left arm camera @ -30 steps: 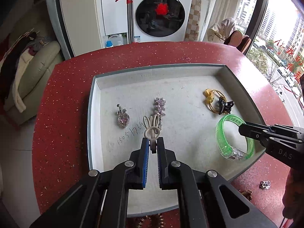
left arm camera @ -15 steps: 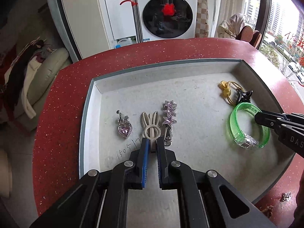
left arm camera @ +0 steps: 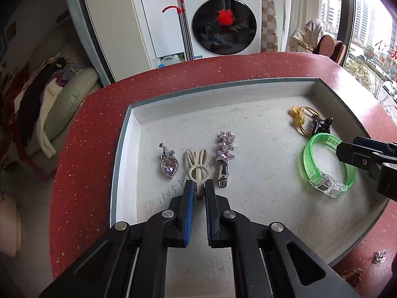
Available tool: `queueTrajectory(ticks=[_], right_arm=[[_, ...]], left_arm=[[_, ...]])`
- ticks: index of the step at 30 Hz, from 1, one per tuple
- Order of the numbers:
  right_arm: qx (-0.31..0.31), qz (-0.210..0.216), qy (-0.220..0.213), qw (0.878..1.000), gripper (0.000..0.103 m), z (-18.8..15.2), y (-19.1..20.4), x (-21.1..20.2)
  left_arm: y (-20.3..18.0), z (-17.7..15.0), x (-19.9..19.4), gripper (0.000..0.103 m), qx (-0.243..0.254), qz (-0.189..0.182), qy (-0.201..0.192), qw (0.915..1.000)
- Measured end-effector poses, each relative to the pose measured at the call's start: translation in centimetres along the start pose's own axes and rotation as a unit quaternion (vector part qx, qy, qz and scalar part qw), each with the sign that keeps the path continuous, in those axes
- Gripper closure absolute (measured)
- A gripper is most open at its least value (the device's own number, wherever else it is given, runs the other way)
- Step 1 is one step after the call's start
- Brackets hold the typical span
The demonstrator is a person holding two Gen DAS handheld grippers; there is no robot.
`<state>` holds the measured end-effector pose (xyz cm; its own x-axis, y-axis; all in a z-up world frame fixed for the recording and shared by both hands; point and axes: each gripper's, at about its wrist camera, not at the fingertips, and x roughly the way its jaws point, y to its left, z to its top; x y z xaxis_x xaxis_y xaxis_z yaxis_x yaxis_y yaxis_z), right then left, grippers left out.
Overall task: Organize jewelry
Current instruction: 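Open the left tool to release the bunny-ear clip while the right tool releases the green bangle in the tray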
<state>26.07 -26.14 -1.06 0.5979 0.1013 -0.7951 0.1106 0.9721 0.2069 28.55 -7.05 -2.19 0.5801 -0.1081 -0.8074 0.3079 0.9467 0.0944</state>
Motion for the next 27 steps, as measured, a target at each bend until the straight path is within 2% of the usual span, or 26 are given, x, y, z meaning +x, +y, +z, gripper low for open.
queueTrajectory(ticks=[12, 27], right_arm=[[0.016, 0.012, -0.025, 0.999, 0.050, -0.4, 0.1, -2.7], [0.016, 0.012, -0.027, 0.999, 0.050, -1.0, 0.5, -3.6]], left_arm=[[0.7, 0.1, -1.5, 0.076, -0.029, -0.013, -0.012, 0.9994], [1.7, 0.0, -3.4, 0.076, -0.046, -0.026, -0.029, 0.9982]])
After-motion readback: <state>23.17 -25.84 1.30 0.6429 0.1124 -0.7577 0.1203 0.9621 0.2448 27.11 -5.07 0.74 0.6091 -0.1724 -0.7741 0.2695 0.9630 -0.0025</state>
